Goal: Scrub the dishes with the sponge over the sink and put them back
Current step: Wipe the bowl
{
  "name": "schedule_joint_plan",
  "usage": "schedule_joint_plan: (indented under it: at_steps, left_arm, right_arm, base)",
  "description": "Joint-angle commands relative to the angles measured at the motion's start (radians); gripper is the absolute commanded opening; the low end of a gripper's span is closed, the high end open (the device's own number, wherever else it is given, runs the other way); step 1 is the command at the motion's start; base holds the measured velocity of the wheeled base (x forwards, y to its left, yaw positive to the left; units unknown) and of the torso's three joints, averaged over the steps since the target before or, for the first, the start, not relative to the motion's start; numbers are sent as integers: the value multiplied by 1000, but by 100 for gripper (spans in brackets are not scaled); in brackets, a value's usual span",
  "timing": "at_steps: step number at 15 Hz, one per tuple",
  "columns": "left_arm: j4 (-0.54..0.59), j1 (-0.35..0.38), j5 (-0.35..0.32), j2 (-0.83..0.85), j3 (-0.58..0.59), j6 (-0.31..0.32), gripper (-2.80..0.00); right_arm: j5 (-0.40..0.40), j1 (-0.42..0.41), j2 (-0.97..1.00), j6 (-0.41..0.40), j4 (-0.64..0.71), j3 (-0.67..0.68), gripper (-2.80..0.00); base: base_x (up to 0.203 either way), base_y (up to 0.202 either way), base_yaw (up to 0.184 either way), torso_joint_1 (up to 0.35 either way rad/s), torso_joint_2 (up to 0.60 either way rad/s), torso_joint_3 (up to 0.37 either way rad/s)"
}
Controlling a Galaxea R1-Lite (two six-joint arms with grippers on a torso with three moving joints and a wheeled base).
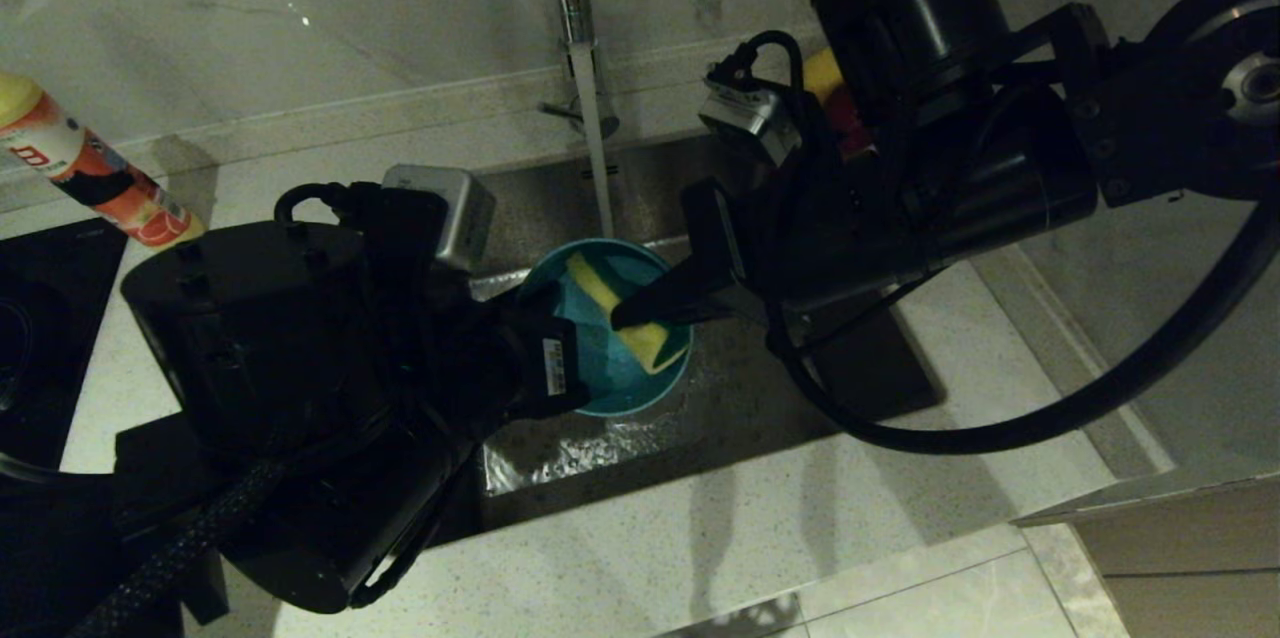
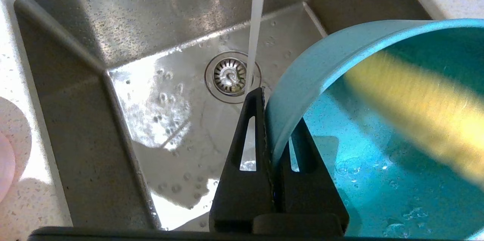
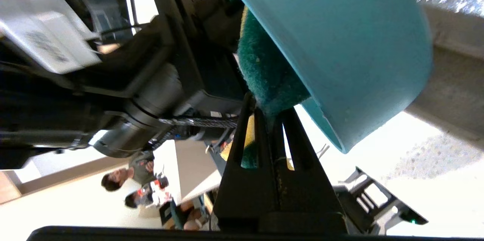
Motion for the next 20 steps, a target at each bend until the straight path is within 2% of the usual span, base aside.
schedule_joint_plan:
  at_steps: [1,10,14,20]
  left_arm:
    - [-4,0,5,0,3,0,-280]
    - [-6,15,6,-17,-17,7,-280]
    - [-6,20,6,-16,-37,6,-280]
    - [-26,20,7,-8,-36,11,-280]
  right_arm:
    - [2,-7,-16,3,-1,0,-280]
    - [0,-33,-83,-2,95,54,-280]
    - [3,-10,-43,-2,89,62,-280]
    - [3,33,19,1,61,1,-280]
  base:
    - [0,0,0,0,0,0]
    - [0,0,0,0,0,0]
    - [0,0,0,0,0,0]
    - [0,0,0,0,0,0]
